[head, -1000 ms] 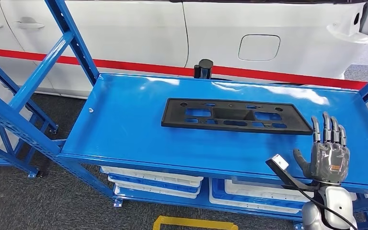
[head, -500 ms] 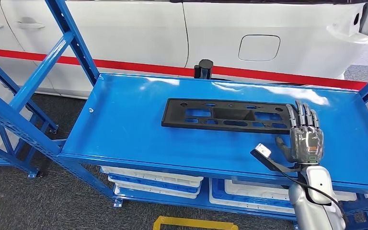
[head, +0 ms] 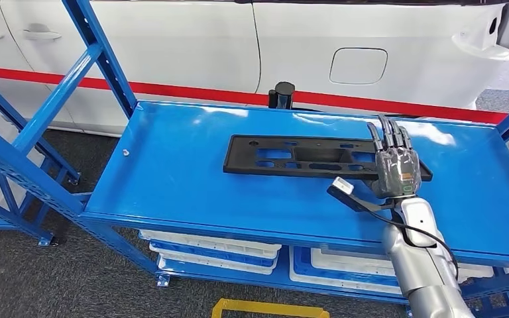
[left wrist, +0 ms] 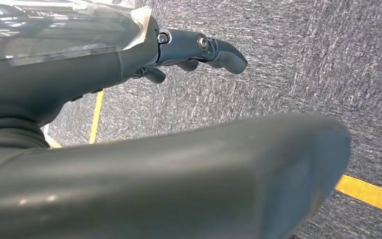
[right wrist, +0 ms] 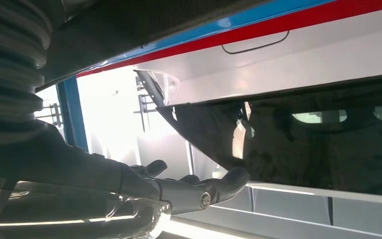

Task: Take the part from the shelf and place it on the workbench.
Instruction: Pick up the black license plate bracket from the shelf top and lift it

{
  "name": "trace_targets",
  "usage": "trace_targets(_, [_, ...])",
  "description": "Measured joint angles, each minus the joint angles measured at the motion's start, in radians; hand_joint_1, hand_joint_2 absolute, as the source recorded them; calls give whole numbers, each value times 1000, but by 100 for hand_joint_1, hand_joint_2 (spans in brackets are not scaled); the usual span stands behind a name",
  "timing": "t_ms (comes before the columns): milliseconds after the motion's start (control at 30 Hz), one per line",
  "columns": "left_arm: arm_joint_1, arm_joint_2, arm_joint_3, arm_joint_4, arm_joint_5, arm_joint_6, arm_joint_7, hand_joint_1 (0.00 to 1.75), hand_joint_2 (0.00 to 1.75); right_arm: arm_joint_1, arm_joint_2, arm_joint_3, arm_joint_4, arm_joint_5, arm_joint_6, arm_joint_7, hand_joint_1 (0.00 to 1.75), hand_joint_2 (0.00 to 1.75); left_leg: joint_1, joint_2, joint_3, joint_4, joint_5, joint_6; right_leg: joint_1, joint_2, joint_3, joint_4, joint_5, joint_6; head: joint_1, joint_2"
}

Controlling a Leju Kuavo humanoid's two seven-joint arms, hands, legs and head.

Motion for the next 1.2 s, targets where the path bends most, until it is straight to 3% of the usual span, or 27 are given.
trace_targets(233, [0, 0, 0, 0, 0, 9, 0, 0, 0, -78, -8, 16, 116, 6, 31, 57, 2, 175, 0, 0, 0, 0, 0, 0, 0, 0, 0, 0, 0, 0, 0, 0])
trace_targets(533, [0, 0, 0, 0, 0, 13, 1, 0, 0, -122, -11, 25, 200, 4, 36, 65, 2, 175, 0, 0, 0, 0, 0, 0, 0, 0, 0, 0, 0, 0, 0, 0])
trace_targets(567, [0, 0, 0, 0, 0, 13, 1, 0, 0, -124, -11, 26, 204, 4, 36, 65, 8, 175, 0, 0, 0, 0, 0, 0, 0, 0, 0, 0, 0, 0, 0, 0])
trace_targets(700, [0, 0, 0, 0, 0, 14, 1, 0, 0, -129, -11, 28, 217, 4, 36, 69, 156, 175, 0, 0, 0, 0, 0, 0, 0, 0, 0, 0, 0, 0, 0, 0])
trace_targets(1200, [0, 0, 0, 0, -4, 20, -26, 0, 0, -139, -18, 28, 272, -16, 26, 73, 173, 175, 0, 0, 0, 0, 0, 0, 0, 0, 0, 0, 0, 0, 0, 0])
